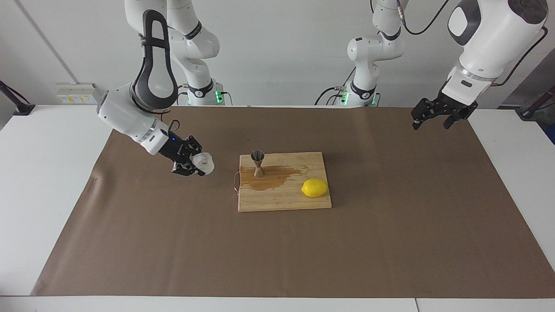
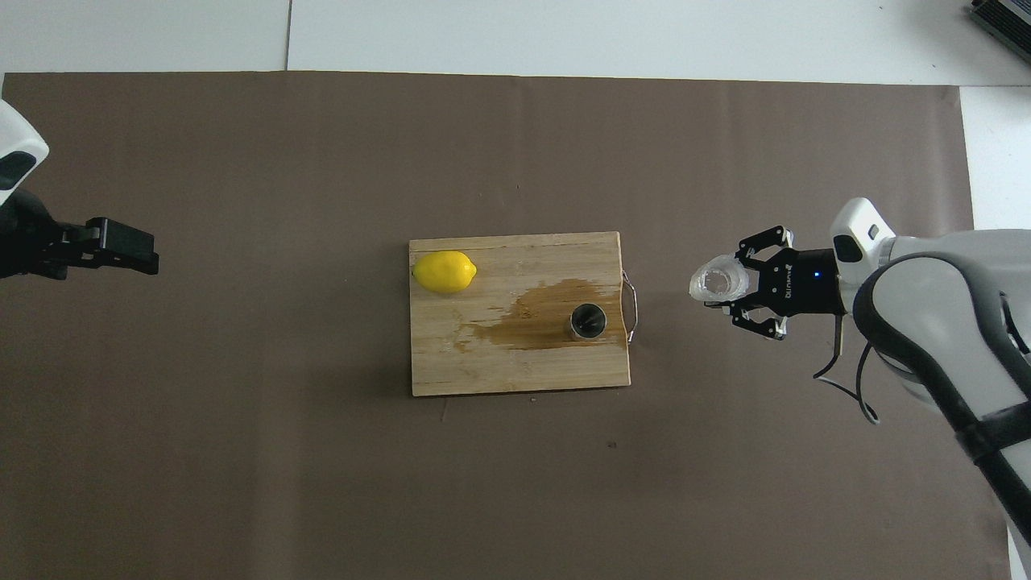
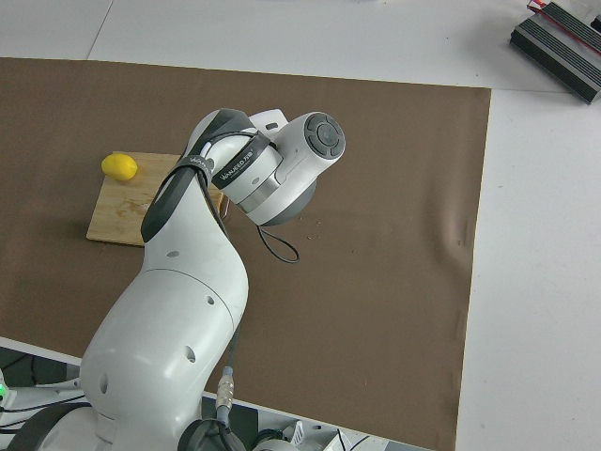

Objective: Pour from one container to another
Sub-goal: 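Lift the clear cup with the right gripper over the metal cup, then tilt the clear cup with the right gripper into the metal cup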

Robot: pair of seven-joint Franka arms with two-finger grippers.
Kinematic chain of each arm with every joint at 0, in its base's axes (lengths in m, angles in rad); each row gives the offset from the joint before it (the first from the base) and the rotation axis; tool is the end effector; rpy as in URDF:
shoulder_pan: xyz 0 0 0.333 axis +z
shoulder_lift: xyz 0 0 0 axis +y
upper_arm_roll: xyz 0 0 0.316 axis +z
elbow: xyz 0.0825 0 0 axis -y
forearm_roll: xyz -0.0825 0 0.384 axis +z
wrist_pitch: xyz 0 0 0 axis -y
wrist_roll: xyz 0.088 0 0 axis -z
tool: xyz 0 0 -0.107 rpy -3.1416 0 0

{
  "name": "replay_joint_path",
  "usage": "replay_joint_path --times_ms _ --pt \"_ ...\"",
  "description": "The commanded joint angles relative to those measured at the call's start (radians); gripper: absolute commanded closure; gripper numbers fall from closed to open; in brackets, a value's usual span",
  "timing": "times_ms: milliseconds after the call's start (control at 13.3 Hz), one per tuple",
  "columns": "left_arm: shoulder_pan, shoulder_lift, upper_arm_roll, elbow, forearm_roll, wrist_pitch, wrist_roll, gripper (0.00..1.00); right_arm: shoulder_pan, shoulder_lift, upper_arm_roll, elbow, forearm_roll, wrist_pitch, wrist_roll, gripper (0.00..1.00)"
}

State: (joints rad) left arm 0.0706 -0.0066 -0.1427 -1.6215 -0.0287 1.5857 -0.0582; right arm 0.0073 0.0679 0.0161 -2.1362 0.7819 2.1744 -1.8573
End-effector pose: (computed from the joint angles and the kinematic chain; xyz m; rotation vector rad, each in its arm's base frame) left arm 0.5509 -0.0431 0.6055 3.1154 -0.0203 -0.0483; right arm 0.5527 0.0397 0.3813 -2.0218 -1.7228 -0.6665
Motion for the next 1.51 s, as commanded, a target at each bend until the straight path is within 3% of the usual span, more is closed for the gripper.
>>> replay_joint_path --times_ms 0,226,527,1432 --pt "-0.012 -0.036 0.003 -0.038 -0.011 0.01 -0.015 0.0 0.077 0.0 -0.001 0.08 -0.155 0.008 0.246 1.0" --pt "0.0 -0.036 0.003 -0.038 -0.013 0.01 -0.015 0.0 0.172 0.013 -0.001 0.148 -0.355 0.03 0.472 1.0" --pt "0.0 -0.036 0.003 -0.038 -0.013 0.01 -0.015 0.0 0.276 0.009 -0.001 0.137 -0.63 0.068 0.615 1.0" --pt "0.001 -0.036 0.003 -0.038 -0.011 0.01 -0.015 0.0 0.424 -0.02 0.001 0.073 -0.977 0.094 0.909 1.0"
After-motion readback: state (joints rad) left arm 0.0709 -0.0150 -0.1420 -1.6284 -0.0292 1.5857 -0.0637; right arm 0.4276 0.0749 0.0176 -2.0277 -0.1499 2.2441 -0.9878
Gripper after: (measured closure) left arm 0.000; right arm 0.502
